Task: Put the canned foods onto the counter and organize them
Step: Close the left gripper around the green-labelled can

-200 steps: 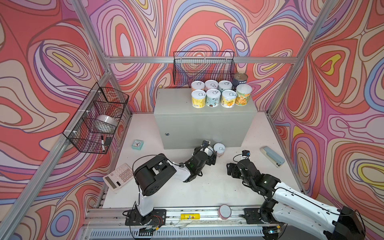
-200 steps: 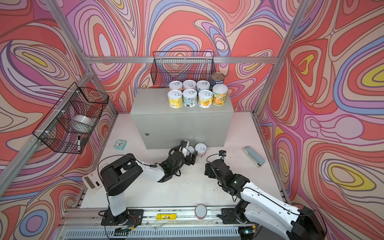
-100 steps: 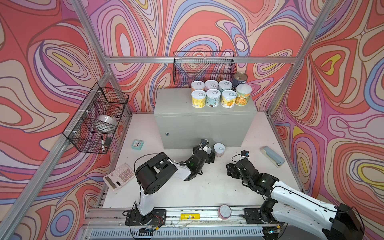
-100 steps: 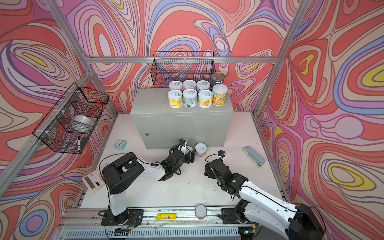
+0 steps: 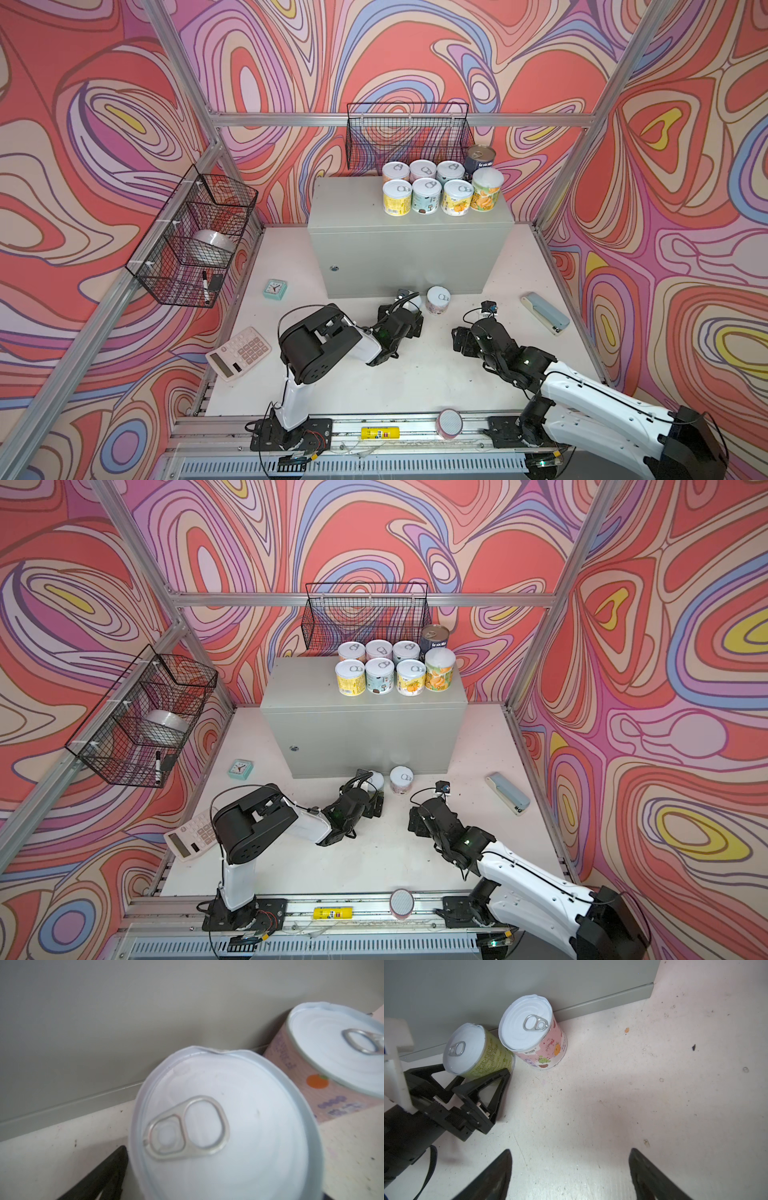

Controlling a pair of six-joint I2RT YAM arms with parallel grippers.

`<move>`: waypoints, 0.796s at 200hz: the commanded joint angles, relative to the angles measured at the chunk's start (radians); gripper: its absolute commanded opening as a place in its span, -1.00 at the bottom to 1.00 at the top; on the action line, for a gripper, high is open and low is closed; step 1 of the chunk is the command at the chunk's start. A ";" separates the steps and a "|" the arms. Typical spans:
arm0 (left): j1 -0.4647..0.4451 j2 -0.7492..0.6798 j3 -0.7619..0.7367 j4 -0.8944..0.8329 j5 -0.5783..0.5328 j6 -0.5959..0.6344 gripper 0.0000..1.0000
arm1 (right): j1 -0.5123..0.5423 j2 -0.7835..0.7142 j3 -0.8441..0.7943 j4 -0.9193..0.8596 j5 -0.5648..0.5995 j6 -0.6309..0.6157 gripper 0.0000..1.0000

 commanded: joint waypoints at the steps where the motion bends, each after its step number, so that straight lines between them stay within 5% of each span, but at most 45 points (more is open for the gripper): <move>1: 0.006 0.047 0.038 -0.003 -0.020 -0.010 0.99 | -0.001 -0.014 0.012 -0.001 0.018 -0.007 0.81; 159: 0.005 0.138 0.038 0.161 -0.148 -0.032 0.89 | -0.001 -0.013 0.022 -0.013 0.034 -0.021 0.81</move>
